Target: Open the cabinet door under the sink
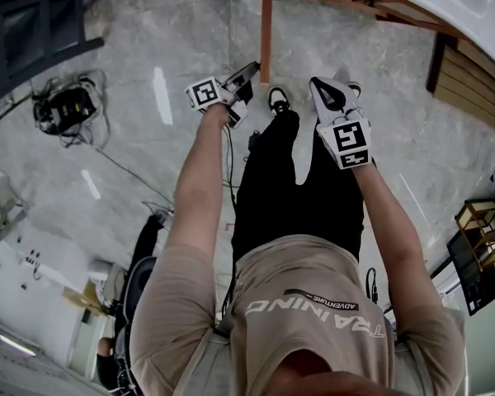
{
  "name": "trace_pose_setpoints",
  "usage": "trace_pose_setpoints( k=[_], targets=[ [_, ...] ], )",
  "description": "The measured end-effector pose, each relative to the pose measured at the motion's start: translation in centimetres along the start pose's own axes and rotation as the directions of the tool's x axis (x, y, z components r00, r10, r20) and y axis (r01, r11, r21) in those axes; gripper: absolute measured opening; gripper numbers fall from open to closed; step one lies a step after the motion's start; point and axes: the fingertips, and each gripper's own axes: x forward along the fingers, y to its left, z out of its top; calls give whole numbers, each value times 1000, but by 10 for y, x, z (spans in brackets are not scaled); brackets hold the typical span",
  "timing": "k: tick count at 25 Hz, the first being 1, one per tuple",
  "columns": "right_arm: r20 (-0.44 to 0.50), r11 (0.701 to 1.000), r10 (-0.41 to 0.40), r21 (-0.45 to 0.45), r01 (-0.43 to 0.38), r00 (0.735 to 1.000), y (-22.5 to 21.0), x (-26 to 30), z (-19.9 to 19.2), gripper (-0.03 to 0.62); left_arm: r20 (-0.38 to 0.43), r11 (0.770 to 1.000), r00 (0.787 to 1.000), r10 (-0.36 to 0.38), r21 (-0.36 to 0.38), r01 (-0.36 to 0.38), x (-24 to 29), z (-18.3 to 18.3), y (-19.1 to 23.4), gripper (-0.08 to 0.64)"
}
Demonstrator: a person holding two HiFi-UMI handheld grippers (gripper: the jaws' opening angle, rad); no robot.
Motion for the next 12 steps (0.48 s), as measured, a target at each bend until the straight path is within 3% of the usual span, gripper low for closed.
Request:
trace_pose_setpoints(
  k=[2, 3, 5, 6, 8, 9, 12],
  targets=[
    [1, 1000, -11, -2, 11, 1000, 0, -8, 5, 2, 12, 999, 999, 31, 37, -32, -1, 4, 1, 104],
    [2, 1000, -21, 0, 21, 1000, 0, -12, 8, 2, 12, 991, 996, 92, 98, -93, -6, 8, 8, 104],
    [8, 999, -42, 12, 41, 999, 0, -22, 15, 2, 3, 943, 968, 251, 227, -245, -22, 12, 27, 105],
    [11, 999, -50, 20, 49, 999, 1, -27, 18, 2, -3, 930, 957, 290, 235, -282, -28, 9, 31, 95],
    [19, 998, -59, 28, 59, 998, 3, -37, 25, 2, -14, 938, 949, 315, 157, -309, -36, -7, 31, 21],
    [22, 998, -62, 25, 62, 998, 5, -42, 28, 2, -15, 938, 945, 328, 127, -323, -41, -15, 32, 17],
    [28, 998, -66, 11, 66, 997, 8, -58, 34, 2, 4, 903, 917, 398, 175, -392, -64, -30, 32, 14]
  ],
)
